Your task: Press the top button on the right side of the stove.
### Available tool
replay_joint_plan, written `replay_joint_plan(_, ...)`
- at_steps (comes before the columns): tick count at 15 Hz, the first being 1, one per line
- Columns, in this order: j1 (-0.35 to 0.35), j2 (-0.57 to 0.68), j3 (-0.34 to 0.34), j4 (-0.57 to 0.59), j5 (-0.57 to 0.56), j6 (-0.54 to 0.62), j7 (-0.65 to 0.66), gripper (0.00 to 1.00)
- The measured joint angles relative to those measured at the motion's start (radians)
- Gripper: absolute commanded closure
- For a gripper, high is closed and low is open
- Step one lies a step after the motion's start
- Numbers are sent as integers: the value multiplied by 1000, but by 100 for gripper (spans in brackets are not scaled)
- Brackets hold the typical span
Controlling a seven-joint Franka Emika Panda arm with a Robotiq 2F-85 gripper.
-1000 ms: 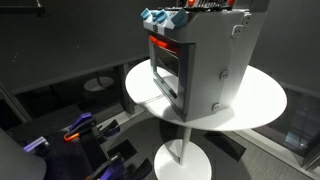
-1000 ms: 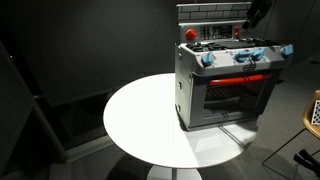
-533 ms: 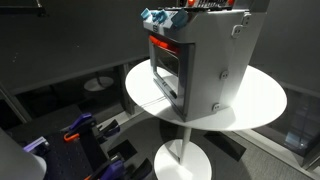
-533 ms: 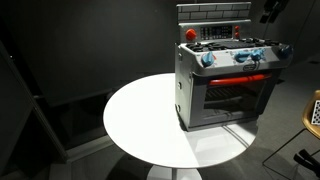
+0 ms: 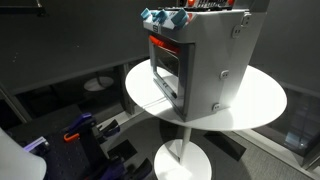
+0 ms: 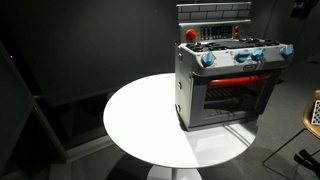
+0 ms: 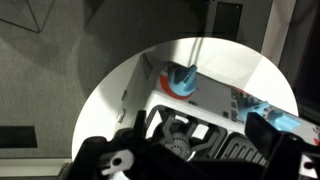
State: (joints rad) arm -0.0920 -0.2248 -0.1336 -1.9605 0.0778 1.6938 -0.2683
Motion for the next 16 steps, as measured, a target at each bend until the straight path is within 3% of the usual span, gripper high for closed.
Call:
replay_joint_plan(5,0,-90,5,-31,-75,-132,75,0)
replay_joint_plan(16,0,-169,16,-81,-110,-183,124,0)
